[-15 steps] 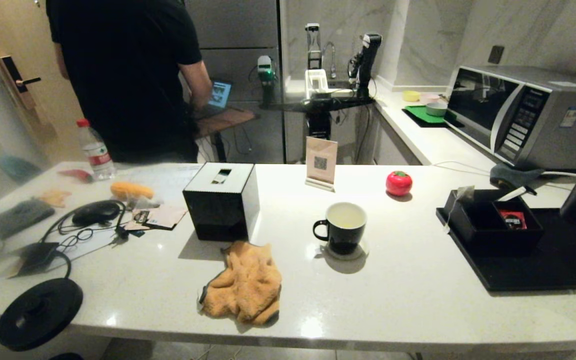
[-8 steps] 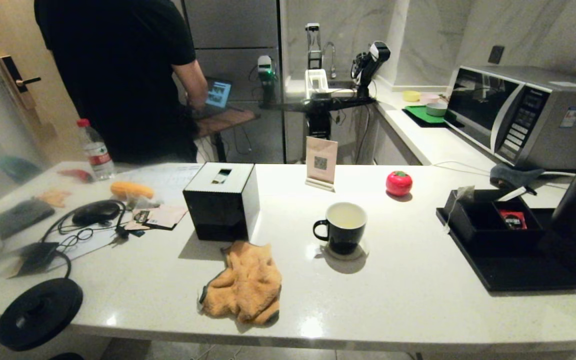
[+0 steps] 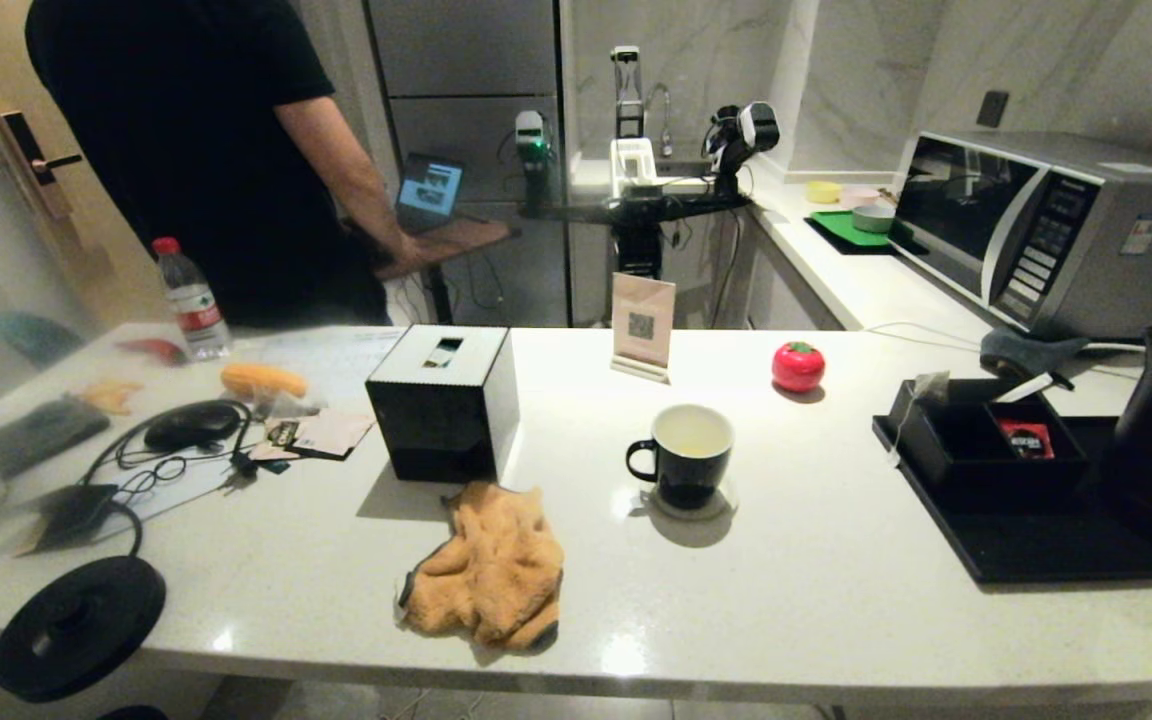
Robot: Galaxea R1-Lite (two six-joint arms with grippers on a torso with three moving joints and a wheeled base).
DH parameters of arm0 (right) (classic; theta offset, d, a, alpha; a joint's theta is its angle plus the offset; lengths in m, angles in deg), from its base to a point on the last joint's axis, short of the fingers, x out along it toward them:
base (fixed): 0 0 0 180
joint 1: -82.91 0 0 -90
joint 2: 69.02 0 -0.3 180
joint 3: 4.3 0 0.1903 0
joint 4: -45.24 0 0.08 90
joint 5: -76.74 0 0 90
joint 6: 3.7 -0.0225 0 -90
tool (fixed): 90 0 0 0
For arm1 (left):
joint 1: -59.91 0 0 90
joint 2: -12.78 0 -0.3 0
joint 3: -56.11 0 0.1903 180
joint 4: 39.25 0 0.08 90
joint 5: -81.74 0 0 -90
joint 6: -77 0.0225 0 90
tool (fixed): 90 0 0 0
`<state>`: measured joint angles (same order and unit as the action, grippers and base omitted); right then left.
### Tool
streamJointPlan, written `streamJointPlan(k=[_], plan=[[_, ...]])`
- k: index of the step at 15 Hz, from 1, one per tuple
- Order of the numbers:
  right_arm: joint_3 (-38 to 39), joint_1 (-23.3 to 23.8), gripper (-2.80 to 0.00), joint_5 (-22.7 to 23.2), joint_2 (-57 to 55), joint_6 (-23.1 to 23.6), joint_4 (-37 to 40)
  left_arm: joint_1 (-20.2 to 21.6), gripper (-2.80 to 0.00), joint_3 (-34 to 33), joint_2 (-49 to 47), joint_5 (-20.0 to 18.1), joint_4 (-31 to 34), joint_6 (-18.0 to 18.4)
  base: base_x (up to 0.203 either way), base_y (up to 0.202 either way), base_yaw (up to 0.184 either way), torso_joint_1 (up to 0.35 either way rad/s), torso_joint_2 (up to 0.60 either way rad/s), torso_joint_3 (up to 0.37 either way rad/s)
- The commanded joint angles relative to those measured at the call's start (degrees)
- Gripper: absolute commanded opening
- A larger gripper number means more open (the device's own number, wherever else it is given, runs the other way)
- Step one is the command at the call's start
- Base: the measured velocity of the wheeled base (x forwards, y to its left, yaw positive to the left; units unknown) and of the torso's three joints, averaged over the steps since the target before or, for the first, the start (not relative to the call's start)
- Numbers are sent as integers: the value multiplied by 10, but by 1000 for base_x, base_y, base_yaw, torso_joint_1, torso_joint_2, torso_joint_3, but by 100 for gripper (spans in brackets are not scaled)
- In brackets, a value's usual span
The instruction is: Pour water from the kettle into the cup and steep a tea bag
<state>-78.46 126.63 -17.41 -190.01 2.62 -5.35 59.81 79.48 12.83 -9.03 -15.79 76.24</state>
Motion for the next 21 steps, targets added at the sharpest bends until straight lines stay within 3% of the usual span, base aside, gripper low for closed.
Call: streamJointPlan(k=[1,21], plan=[[2,-1,-280,-6,-13,2,-9,0,-280,0,0,0,0,0,0,0,0,0,0,0],[-1,-27,-280,-6,-77,-13,-85,0,-280,0,0,0,0,0,0,0,0,0,0,0]])
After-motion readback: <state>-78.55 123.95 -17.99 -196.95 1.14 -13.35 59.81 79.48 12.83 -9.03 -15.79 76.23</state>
